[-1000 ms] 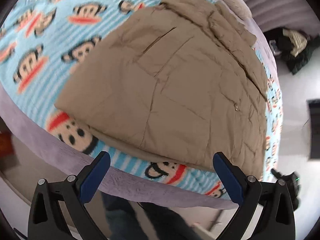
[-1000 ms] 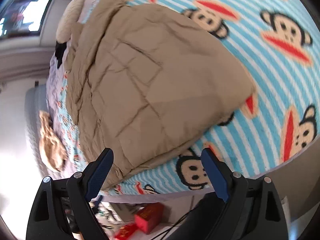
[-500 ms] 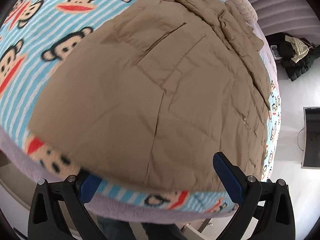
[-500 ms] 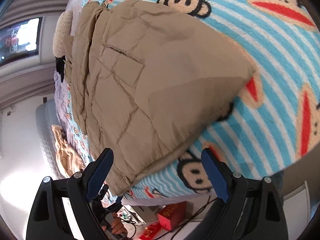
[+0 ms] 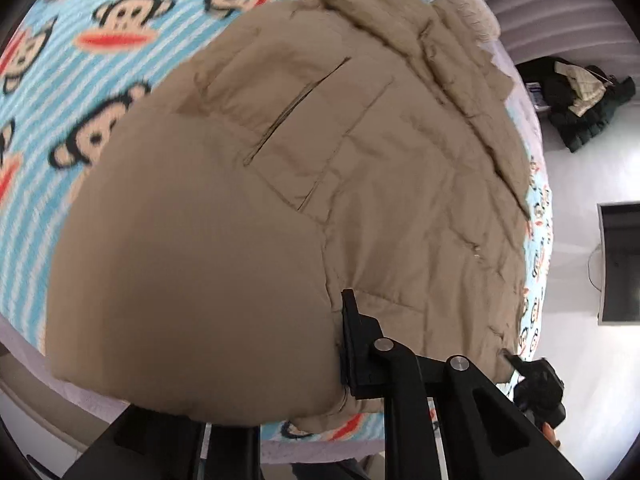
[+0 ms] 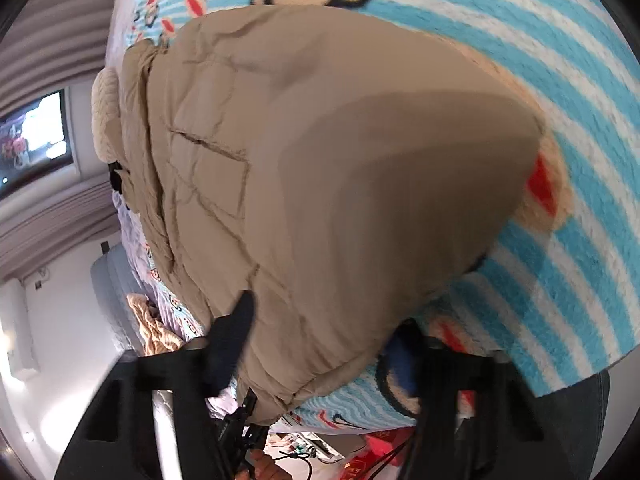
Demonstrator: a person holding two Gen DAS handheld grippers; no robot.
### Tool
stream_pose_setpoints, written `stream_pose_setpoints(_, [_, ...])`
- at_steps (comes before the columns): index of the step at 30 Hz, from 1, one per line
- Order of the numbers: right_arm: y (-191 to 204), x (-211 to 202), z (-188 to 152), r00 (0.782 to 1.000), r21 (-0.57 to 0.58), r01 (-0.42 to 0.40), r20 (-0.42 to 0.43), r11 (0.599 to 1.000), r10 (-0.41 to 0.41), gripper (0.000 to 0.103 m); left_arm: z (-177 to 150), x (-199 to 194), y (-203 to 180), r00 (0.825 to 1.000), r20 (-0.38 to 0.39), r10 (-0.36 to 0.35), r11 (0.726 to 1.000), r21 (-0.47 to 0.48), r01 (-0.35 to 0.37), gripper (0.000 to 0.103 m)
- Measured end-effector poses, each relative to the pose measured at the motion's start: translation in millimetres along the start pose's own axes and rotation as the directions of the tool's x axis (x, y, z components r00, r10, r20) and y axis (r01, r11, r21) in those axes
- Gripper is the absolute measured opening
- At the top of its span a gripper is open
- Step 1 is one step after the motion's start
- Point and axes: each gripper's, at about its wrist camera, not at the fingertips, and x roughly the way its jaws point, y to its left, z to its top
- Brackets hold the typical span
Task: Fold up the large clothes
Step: 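Grasp the beige jacket's side edge with both tools and lift it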
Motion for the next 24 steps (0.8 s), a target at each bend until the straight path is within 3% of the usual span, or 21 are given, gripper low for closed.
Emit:
stream_pose_setpoints(1, [-2,1,-1,1.000,0.008,0.000,-0.005,1.000,0.000,0.043,2,-4,-3,1.000,0.007,0.001,1.000,0.017,-0.001,0.014])
stream_pose_setpoints(2, [-2,1,-3,1.000,0.012,0.007,-0.005,1.000,-0.007,0.027,2,-8,-6,1.000,0.012,0.005,0.999,0.037,-0.005,0.014])
stream_pose_setpoints(3, [-2,1,-4,1.000,0.009,0.013,0.000,1.000,-0.013,0.019,4,-13,-13,1.000,0.024,0.013,0.998,0.069,-0.014,0.014])
stream_pose_setpoints(6, [11,-4,-12,1.000,-0.040,0.010,0.030,0.999,-0.009,0.010,3,-26,-30,0.998,0.057,0.035,0.988,0.150,-0.043,0.014])
stream_pose_setpoints(12, [37,-19,-21,0.999,-0.135,-0.016,0.036,0.991,0.021,0.010,5,-58,-59,0.991,0.127,0.033,0.948,0.310,-0.071,0.014])
stream_pose_setpoints(24, [71,-37,-28,0.996,-0.216,-0.028,0.079,0.976,0.046,0.009,25,-80,-82,0.985,0.174,-0.001,0.928,0.368,-0.064,0.014])
